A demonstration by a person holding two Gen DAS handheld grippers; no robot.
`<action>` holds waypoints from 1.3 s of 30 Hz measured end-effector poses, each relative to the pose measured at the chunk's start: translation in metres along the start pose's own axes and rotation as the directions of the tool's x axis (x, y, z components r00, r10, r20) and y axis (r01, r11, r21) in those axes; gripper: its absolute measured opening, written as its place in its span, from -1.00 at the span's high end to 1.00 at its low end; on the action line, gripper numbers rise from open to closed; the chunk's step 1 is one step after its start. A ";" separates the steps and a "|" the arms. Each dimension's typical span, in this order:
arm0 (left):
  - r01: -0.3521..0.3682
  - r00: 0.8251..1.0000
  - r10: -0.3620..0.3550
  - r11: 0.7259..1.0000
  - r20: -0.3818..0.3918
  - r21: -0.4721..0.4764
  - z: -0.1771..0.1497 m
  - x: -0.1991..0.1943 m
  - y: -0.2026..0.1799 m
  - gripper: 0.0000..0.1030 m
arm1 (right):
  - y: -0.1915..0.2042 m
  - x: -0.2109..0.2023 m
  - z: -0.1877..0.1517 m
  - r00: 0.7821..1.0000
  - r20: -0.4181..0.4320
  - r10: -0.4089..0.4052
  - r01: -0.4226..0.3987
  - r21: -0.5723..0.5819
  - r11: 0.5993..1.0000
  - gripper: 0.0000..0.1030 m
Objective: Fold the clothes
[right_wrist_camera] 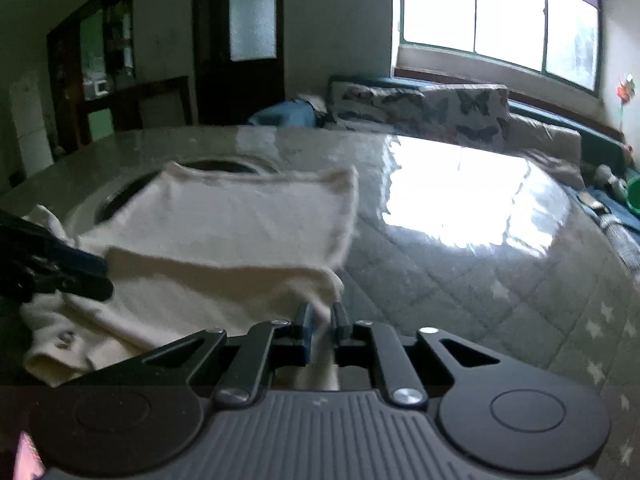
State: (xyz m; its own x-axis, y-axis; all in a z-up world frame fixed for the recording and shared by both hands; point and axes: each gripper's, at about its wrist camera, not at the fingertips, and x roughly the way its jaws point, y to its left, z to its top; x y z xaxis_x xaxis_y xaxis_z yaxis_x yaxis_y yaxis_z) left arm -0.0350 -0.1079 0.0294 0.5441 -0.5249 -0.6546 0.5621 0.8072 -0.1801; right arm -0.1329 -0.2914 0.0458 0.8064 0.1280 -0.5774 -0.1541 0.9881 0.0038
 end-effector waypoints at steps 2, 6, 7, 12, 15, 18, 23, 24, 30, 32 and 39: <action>-0.015 1.000 0.015 1.000 0.007 -0.009 -0.003 -0.008 0.004 0.11 | 0.009 0.000 0.008 0.999 0.005 0.037 -0.037 -0.020 0.999 0.62; -0.054 0.998 0.056 0.997 0.027 -0.061 -0.011 -0.031 0.019 0.08 | 0.034 0.014 0.021 0.989 -0.035 0.143 -0.145 -0.056 0.988 0.61; -0.070 0.997 0.073 0.995 0.032 -0.074 -0.014 -0.038 0.024 0.07 | 0.040 0.019 0.023 0.987 -0.046 0.157 -0.160 -0.070 0.985 0.61; -0.185 0.978 0.196 0.971 0.064 -0.150 -0.027 -0.073 0.053 0.06 | 0.073 0.044 0.032 0.974 -0.098 0.202 -0.215 -0.144 0.966 0.58; -0.251 0.958 0.273 0.944 0.081 -0.213 -0.035 -0.093 0.070 0.05 | 0.090 0.050 0.027 0.969 -0.122 0.213 -0.233 -0.190 0.954 0.54; -0.344 0.920 0.380 0.899 0.093 -0.270 -0.042 -0.107 0.086 0.00 | 0.101 0.040 0.026 0.967 -0.109 0.232 -0.251 -0.224 0.942 0.44; -0.452 0.853 0.517 0.797 0.067 -0.400 -0.049 -0.116 0.116 0.00 | 0.109 0.029 0.024 0.962 -0.098 0.255 -0.271 -0.225 0.936 0.43; -0.463 0.842 0.535 0.778 0.062 -0.424 -0.051 -0.116 0.121 0.00 | 0.107 0.026 0.024 0.962 -0.097 0.256 -0.272 -0.216 0.938 0.43; -0.549 0.770 0.638 0.660 -0.003 -0.512 -0.053 -0.110 0.147 -0.03 | 0.101 0.018 0.023 0.963 -0.090 0.255 -0.268 -0.190 0.945 0.41; -0.557 0.763 0.646 0.637 -0.025 -0.534 -0.053 -0.105 0.155 -0.03 | 0.100 0.016 0.022 0.963 -0.090 0.253 -0.266 -0.183 0.946 0.41; -0.554 0.762 0.645 0.603 -0.058 -0.574 -0.054 -0.092 0.169 0.25 | 0.095 0.010 0.019 0.967 -0.082 0.242 -0.253 -0.170 0.952 0.30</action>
State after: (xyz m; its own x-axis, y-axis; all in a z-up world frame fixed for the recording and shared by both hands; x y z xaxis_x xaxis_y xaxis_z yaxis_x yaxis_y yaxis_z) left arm -0.0236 0.0918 0.0195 0.7411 0.1364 -0.6574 -0.3203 0.9324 -0.1676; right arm -0.1282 -0.1944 0.0558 0.6955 0.3561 -0.6241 -0.4480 0.8940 0.0108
